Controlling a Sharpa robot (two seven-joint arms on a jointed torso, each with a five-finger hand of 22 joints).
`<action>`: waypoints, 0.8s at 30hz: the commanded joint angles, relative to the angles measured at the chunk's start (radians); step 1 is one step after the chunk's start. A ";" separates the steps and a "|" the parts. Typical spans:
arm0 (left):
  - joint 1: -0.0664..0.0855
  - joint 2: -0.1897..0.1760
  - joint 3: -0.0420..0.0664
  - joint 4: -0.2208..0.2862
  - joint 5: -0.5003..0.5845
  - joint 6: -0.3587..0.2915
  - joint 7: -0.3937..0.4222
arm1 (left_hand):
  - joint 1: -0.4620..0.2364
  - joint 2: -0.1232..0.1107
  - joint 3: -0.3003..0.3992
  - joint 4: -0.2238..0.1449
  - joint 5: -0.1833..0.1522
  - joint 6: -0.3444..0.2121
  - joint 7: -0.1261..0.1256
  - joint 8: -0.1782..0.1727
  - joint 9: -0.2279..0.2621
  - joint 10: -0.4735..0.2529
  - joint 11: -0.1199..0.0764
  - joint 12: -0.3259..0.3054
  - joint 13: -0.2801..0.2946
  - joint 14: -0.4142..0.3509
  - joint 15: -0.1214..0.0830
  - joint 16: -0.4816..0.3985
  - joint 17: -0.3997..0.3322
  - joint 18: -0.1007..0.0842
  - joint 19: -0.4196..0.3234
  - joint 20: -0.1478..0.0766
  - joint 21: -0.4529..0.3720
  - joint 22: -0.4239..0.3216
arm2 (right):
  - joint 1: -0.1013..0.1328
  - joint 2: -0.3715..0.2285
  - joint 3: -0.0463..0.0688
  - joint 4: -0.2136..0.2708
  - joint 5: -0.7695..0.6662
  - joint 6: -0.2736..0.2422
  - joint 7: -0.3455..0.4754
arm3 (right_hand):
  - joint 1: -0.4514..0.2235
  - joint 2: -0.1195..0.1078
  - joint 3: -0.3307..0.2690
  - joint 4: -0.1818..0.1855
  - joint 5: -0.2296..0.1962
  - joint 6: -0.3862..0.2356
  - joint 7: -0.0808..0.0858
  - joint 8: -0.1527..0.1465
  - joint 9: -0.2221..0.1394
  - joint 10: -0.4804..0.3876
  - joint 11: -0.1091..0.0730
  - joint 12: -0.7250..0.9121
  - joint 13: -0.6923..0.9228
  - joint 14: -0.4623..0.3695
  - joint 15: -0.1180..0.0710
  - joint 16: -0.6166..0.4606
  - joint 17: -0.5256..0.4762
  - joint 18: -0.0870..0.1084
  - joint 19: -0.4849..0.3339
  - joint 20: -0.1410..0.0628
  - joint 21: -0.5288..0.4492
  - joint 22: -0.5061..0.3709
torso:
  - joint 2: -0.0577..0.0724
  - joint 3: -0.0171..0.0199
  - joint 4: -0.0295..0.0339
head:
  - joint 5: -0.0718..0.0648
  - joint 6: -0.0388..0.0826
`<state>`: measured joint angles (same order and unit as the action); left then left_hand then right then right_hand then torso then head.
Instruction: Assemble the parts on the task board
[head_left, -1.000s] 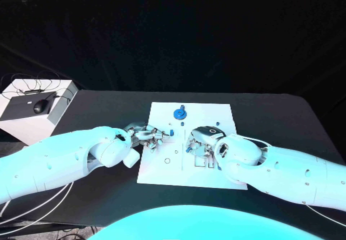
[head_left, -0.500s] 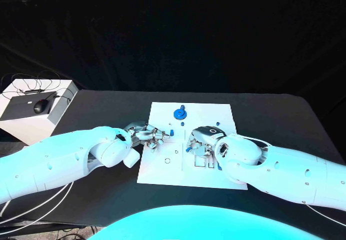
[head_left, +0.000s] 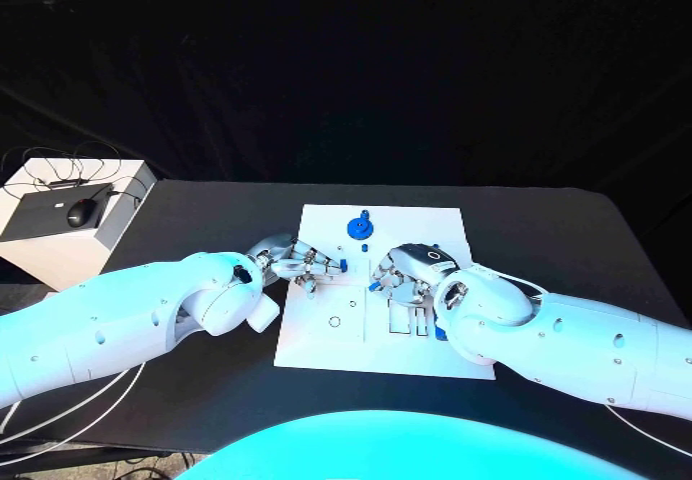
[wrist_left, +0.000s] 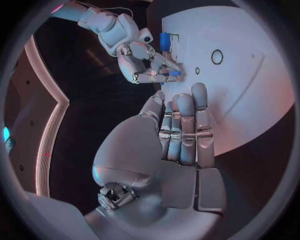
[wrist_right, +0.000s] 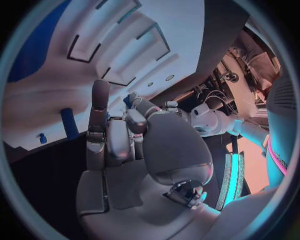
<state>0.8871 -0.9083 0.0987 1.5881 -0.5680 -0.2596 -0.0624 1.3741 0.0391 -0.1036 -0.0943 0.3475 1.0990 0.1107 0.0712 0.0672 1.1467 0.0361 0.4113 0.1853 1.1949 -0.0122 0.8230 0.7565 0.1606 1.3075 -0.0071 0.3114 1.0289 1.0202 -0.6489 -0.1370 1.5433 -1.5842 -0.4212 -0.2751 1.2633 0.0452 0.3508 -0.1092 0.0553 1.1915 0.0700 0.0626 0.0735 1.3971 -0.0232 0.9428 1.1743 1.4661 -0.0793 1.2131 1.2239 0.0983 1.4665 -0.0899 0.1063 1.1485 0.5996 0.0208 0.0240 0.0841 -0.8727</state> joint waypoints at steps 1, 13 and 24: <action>-0.001 0.000 0.001 0.005 -0.105 -0.049 0.135 | 0.020 -0.003 -0.013 -0.002 -0.006 -0.005 0.002 0.004 -0.002 0.016 0.008 -0.028 -0.047 -0.007 0.001 -0.009 -0.035 -0.013 -0.001 0.000 -0.029 -0.031 | 0.006 -0.007 0.003 -0.010 0.175 -0.078 0.111 | 0.003 0.021 -0.009 -0.008 -0.003 0.019 0.006 0.005 0.001 0.000 -0.006 -0.004 0.006 -0.003 -0.006 -0.002 0.003 -0.010 0.026 -0.007 -0.004 -0.002 | 0.000 -0.0006 0.0004 | 0.000 0.000; -0.003 0.004 0.001 0.014 -0.232 -0.096 0.226 | 0.028 -0.001 -0.050 0.019 -0.020 0.008 0.006 0.001 -0.001 0.052 0.016 -0.104 -0.116 -0.008 0.006 -0.018 -0.084 -0.014 0.006 0.004 -0.057 -0.060 | 0.033 -0.022 0.008 -0.063 0.654 0.046 0.182 | 0.006 0.045 -0.033 -0.030 -0.003 0.005 0.011 0.004 0.001 -0.009 0.000 -0.011 0.011 -0.009 -0.001 -0.009 -0.002 -0.008 0.021 -0.002 -0.009 -0.002 | 0.000 0.0004 -0.0008 | 0.001 0.000; -0.005 0.031 0.000 0.013 -0.345 -0.132 0.195 | 0.015 0.009 -0.123 0.081 -0.119 -0.005 0.016 -0.005 -0.001 0.105 0.020 -0.202 -0.117 0.020 0.008 -0.039 -0.110 -0.004 0.039 0.013 -0.085 -0.111 | 0.038 -0.026 0.009 -0.075 0.939 0.077 0.216 | 0.004 0.060 -0.051 -0.044 -0.001 -0.004 0.015 0.004 0.000 -0.016 0.002 -0.015 0.008 -0.014 0.002 -0.014 -0.010 -0.006 0.019 0.001 -0.012 -0.002 | 0.001 0.0001 -0.0020 | -0.003 0.000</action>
<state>0.8829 -0.8818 0.0989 1.6011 -0.8369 -0.3695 0.1291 1.3909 0.0435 -0.2249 -0.0135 0.2411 1.0960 0.1216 0.0712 0.0668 1.2488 0.0572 0.2096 0.0672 1.2107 -0.0055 0.7888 0.6474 0.1603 1.3426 0.0059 0.2282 0.9186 1.0577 -0.6734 -0.1290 1.4668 -0.7907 -0.3750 -0.0992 1.2621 0.0911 0.3049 -0.1546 0.0476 1.1860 0.0755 0.0625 0.0724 1.3897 -0.0228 0.9318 1.1833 1.4590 -0.0787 1.2034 1.2149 0.0915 1.4666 -0.0897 0.0982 1.1475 0.6000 0.0211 0.0222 0.0815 -0.8727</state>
